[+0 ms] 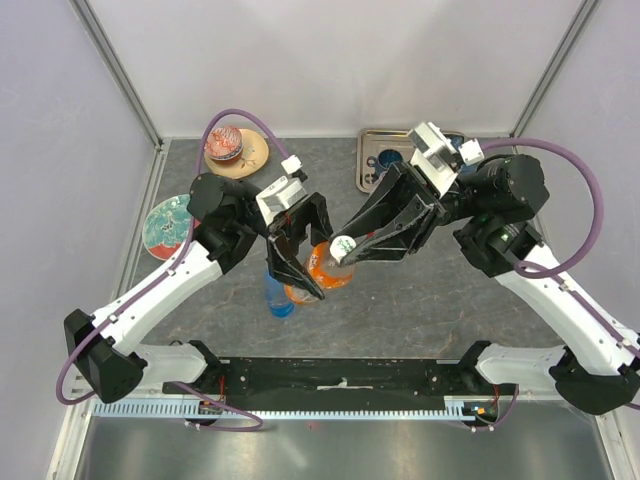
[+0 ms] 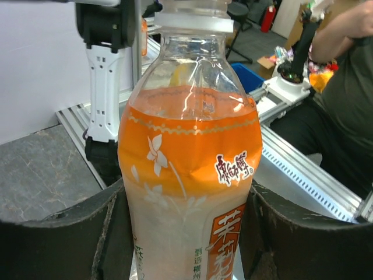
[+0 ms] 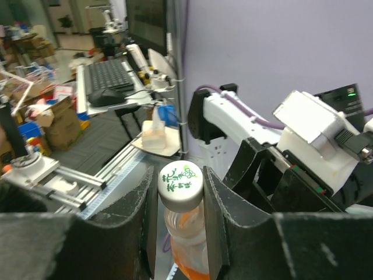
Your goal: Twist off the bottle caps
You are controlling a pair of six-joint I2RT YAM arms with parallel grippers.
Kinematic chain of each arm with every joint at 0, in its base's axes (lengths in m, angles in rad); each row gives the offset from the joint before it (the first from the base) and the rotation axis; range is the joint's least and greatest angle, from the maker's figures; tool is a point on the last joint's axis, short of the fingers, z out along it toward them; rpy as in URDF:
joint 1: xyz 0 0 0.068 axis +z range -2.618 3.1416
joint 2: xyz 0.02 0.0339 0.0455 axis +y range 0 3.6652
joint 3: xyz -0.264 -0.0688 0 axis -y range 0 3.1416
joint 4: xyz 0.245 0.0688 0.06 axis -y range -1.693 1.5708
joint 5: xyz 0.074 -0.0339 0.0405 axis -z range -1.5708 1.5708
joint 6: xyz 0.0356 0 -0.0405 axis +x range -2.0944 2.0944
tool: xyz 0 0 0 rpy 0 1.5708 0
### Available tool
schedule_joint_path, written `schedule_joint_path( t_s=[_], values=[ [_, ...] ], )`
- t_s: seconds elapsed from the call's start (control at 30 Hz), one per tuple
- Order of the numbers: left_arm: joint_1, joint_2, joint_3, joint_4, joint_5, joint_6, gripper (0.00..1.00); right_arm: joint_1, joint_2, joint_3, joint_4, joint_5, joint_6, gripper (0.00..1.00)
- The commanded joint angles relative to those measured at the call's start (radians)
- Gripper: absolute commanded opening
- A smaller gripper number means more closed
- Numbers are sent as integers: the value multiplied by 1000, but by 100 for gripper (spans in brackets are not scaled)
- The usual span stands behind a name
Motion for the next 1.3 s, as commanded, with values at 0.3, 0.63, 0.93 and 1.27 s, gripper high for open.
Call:
schedule_joint_path(
  t_s=[0.3,0.63,0.93,1.27],
  values=[
    [30,-26,26,-367,-122,274,55,-16,-182,120,-505,1008,-349,0],
    [41,-265,-102,-622,-520,519,56,-18,-318,-535,-670,1564,-226,0],
    [40,-442,-218,-649,-766,552,58,-16,-13,-787,-499,1422,-117,0],
    [40,-491,-259,-622,-800,523,59,-16,312,-773,-356,1417,-82,0]
  ],
)
